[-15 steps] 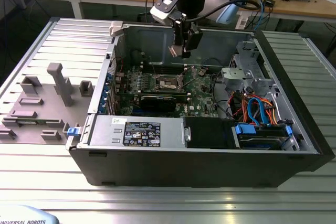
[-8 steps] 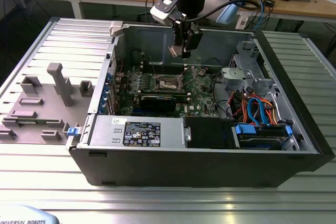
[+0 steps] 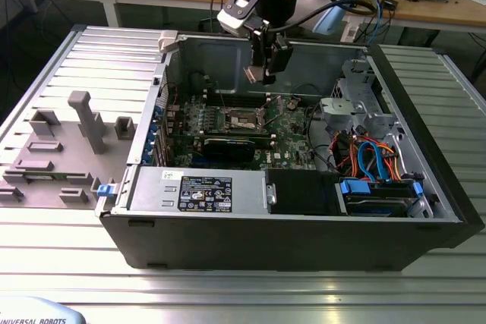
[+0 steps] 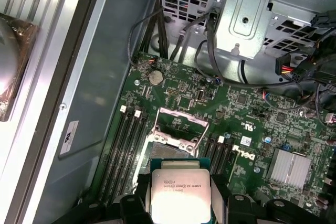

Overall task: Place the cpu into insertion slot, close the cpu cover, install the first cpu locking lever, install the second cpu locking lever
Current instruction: 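Place the cpu into insertion slot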

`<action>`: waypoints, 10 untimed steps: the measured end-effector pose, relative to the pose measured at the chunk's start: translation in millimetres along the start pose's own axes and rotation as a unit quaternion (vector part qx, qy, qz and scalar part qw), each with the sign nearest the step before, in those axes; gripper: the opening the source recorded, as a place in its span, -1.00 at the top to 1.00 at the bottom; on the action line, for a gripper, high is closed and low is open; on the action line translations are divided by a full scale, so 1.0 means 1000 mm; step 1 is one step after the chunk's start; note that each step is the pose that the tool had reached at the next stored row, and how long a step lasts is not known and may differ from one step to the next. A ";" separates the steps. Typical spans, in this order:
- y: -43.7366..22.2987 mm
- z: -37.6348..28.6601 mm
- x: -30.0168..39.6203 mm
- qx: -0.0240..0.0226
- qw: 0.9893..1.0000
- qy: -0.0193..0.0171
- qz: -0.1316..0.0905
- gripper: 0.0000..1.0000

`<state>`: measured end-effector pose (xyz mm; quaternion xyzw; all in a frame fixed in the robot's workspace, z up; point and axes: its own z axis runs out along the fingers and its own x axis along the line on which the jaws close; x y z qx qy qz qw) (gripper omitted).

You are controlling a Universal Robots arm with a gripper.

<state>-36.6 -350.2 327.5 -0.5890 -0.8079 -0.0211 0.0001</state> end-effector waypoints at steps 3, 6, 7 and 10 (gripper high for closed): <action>0.0000 0.0045 0.0001 0.000 1.000 0.000 0.009 -0.08; 0.0000 0.0061 0.0002 0.000 1.000 -0.001 0.020 -0.08; -0.0001 0.0066 0.0002 0.000 1.000 -0.001 0.024 -0.08; -0.0002 0.0090 0.0002 0.001 0.999 -0.001 0.045 -0.08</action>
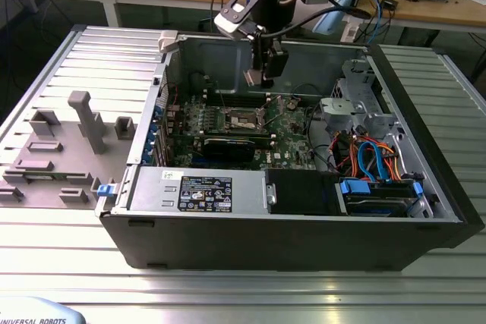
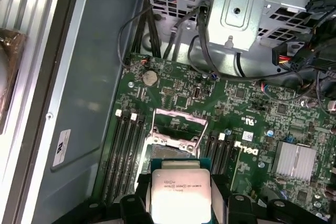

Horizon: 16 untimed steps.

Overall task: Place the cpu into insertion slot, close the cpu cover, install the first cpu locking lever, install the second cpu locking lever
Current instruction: 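Place the cpu into insertion slot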

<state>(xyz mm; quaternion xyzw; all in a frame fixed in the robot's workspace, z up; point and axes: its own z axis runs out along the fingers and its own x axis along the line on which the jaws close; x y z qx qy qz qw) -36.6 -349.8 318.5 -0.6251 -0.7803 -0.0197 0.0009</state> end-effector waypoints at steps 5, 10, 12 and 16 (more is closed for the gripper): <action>-0.0023 0.0077 0.0004 -0.004 1.000 -0.001 0.021 -0.08; -0.0027 0.0086 0.0005 -0.005 1.000 -0.002 0.021 -0.08; -0.0027 0.0089 0.0005 -0.005 1.000 -0.002 0.022 -0.08; -0.0027 0.0091 0.0005 -0.005 1.000 -0.002 0.022 -0.08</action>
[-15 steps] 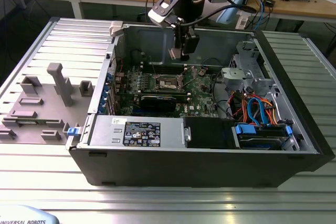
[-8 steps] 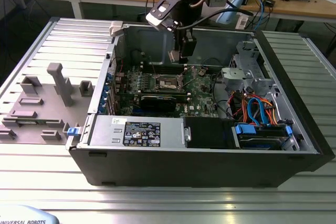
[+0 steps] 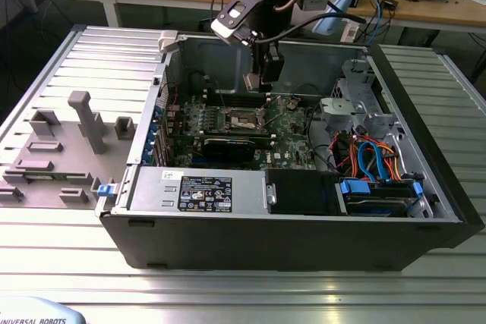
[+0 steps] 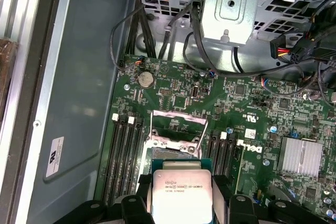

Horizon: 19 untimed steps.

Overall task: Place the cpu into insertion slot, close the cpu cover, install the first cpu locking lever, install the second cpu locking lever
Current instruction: 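Place the cpu into insertion slot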

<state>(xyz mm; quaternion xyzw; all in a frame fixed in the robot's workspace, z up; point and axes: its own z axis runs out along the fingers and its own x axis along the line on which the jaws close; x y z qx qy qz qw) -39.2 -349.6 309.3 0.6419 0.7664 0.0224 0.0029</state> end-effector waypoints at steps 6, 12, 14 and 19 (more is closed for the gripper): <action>0.0000 0.0010 0.0000 0.000 1.000 0.000 0.001 -0.08; -0.0012 0.0087 -0.0001 -0.001 1.000 -0.001 0.031 -0.08; -0.0013 0.0104 -0.0001 -0.003 0.999 -0.002 0.038 -0.08; -0.0049 0.0117 0.0001 -0.034 0.999 -0.006 0.036 -0.08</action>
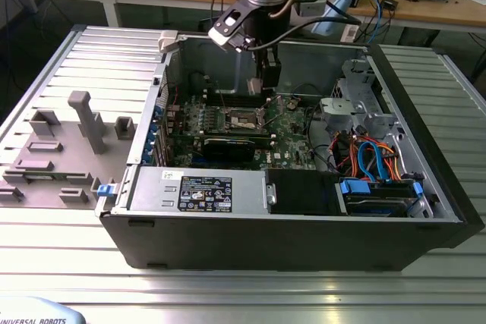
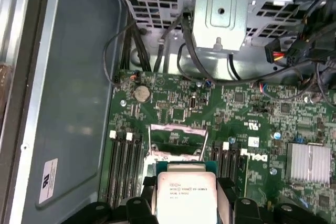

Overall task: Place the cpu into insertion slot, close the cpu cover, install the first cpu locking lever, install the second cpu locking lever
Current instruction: 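Place the cpu into insertion slot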

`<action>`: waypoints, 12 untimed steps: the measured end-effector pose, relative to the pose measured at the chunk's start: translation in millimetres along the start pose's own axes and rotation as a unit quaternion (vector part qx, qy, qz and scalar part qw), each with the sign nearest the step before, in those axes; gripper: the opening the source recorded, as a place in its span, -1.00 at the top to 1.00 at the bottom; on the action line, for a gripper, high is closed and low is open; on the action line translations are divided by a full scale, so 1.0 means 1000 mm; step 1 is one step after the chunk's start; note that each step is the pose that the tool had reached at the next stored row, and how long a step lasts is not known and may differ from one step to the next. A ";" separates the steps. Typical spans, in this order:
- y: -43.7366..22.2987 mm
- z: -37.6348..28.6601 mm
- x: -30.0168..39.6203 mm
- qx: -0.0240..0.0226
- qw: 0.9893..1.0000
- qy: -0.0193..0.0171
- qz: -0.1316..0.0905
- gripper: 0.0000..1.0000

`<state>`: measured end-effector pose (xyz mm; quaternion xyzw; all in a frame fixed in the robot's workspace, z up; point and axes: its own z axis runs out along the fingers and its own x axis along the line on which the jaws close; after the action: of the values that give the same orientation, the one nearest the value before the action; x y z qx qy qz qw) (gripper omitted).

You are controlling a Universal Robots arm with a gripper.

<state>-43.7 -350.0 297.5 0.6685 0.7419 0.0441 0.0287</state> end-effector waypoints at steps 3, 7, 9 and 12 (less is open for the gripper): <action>-0.0007 0.0045 0.0000 -0.001 1.000 -0.002 0.015 -0.08; -0.0022 0.0119 0.0000 -0.001 0.999 -0.004 0.037 -0.08; -0.0051 0.0157 0.0002 -0.001 0.999 -0.005 0.042 -0.08; -0.0082 0.0168 0.0005 -0.001 0.999 -0.005 0.043 -0.08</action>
<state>-50.1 -349.9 280.0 0.6998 0.7124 0.0429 0.0309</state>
